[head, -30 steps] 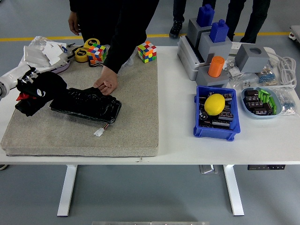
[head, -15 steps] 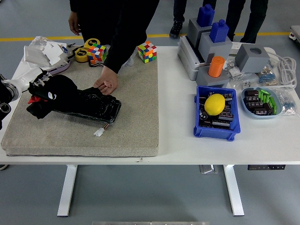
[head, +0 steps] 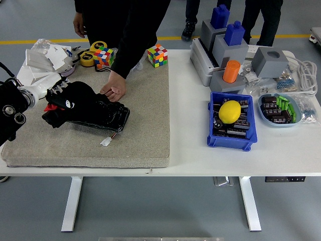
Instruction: Pick the rag up,wipe the panel,place it on the desk
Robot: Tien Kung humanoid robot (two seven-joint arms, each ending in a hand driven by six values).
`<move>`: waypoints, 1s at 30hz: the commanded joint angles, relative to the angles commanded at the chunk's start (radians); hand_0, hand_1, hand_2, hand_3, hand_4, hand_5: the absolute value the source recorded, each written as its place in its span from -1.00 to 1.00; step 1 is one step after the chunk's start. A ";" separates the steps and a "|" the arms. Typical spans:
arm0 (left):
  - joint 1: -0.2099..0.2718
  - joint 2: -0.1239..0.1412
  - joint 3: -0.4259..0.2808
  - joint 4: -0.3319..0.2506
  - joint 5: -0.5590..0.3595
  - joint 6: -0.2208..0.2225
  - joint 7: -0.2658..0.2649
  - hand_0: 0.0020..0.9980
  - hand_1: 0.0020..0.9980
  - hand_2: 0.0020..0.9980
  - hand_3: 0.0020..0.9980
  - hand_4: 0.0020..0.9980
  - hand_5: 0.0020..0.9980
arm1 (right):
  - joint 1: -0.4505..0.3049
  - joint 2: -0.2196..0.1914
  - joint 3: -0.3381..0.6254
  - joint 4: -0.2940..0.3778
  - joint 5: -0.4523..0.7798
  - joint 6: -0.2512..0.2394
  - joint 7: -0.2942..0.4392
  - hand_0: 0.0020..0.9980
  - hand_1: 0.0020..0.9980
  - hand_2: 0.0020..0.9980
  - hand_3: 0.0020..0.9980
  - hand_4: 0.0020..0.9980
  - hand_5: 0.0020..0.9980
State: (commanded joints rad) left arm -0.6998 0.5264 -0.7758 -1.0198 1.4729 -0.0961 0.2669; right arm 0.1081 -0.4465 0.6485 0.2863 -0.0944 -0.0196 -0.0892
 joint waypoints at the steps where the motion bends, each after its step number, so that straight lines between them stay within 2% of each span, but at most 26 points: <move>1: -0.001 -0.004 0.005 -0.003 -0.001 0.000 0.001 -0.40 -0.30 -0.13 0.18 0.42 -0.94 | 0.000 0.000 0.000 0.000 0.001 0.000 0.000 0.46 0.37 0.37 0.18 1.00 0.02; 12: -0.015 -0.050 0.065 -0.032 0.004 0.009 0.008 -0.40 -0.30 -0.14 0.19 0.42 -0.94 | -0.002 -0.002 -0.007 -0.004 0.009 0.002 -0.001 0.46 0.37 0.37 0.18 1.00 0.02; 30: -0.066 -0.122 0.179 -0.156 0.034 0.013 0.043 -0.42 -0.31 -0.14 0.19 0.41 -0.94 | 0.007 -0.007 -0.047 -0.016 0.044 0.005 -0.003 0.46 0.37 0.37 0.18 1.00 0.01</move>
State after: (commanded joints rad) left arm -0.7659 0.4048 -0.5970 -1.1756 1.5066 -0.0831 0.3102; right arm 0.1152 -0.4533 0.6020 0.2705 -0.0503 -0.0145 -0.0922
